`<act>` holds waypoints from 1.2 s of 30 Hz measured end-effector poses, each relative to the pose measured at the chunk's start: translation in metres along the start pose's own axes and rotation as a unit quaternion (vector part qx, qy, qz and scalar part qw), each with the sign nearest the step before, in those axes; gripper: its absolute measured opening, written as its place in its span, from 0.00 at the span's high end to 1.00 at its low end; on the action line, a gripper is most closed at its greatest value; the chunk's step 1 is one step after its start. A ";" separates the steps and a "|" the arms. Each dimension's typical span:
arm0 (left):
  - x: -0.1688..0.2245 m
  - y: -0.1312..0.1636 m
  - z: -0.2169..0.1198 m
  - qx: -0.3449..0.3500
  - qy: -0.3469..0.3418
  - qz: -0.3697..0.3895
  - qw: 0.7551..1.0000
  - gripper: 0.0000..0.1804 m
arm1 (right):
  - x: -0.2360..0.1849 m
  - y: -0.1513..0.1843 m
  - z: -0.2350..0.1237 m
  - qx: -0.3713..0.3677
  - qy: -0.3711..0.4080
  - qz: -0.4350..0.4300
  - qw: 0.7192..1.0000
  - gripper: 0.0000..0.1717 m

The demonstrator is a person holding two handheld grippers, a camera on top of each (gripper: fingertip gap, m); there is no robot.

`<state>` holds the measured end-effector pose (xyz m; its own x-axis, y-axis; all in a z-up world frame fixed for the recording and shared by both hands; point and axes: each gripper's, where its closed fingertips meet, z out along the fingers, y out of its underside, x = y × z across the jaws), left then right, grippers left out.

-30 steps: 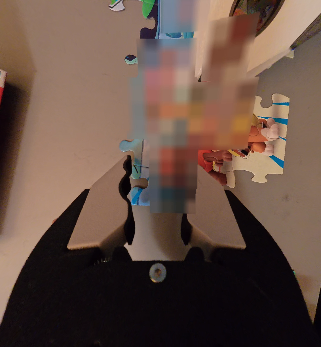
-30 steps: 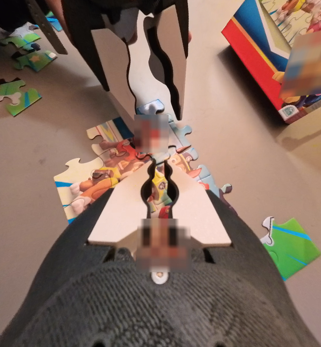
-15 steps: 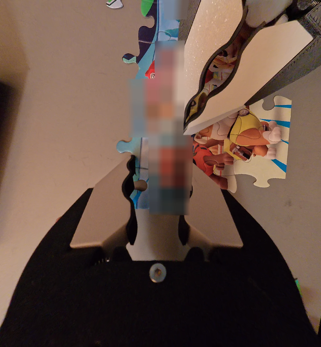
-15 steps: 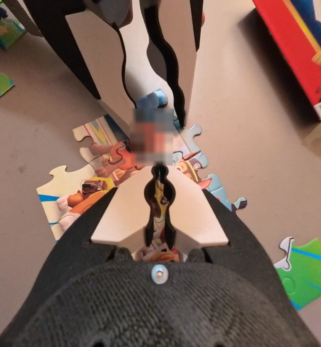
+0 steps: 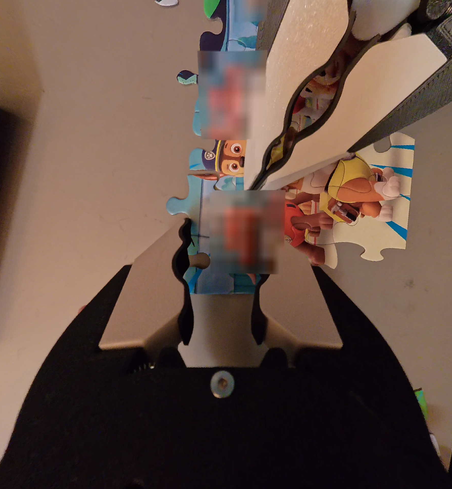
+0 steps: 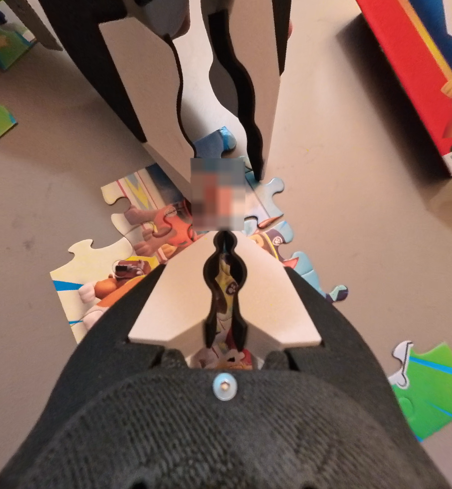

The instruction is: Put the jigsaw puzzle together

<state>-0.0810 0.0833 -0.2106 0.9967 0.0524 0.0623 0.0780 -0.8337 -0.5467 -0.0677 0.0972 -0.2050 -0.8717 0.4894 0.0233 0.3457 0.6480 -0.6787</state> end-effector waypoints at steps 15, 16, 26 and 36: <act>-0.001 0.001 -0.001 -0.003 0.006 0.014 1.000 0.75 | -0.003 -0.002 0.002 -0.002 -0.005 -0.002 1.000 1.00; -0.001 0.001 -0.001 -0.004 0.007 0.015 1.000 0.75 | -0.003 -0.002 0.002 -0.001 -0.005 0.000 1.000 1.00; -0.001 -0.002 0.002 -0.007 0.005 0.029 1.000 0.75 | -0.004 0.001 0.001 0.001 -0.010 0.011 1.000 1.00; -0.002 -0.001 0.002 -0.003 0.006 0.019 1.000 0.75 | -0.003 0.002 0.001 0.002 -0.009 0.020 1.000 1.00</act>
<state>-0.0825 0.0848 -0.2118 0.9986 0.0138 0.0505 0.0391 -0.8383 -0.5439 -0.0652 0.0966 -0.2067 -0.8635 0.5041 -0.0175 0.3791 0.6258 -0.6817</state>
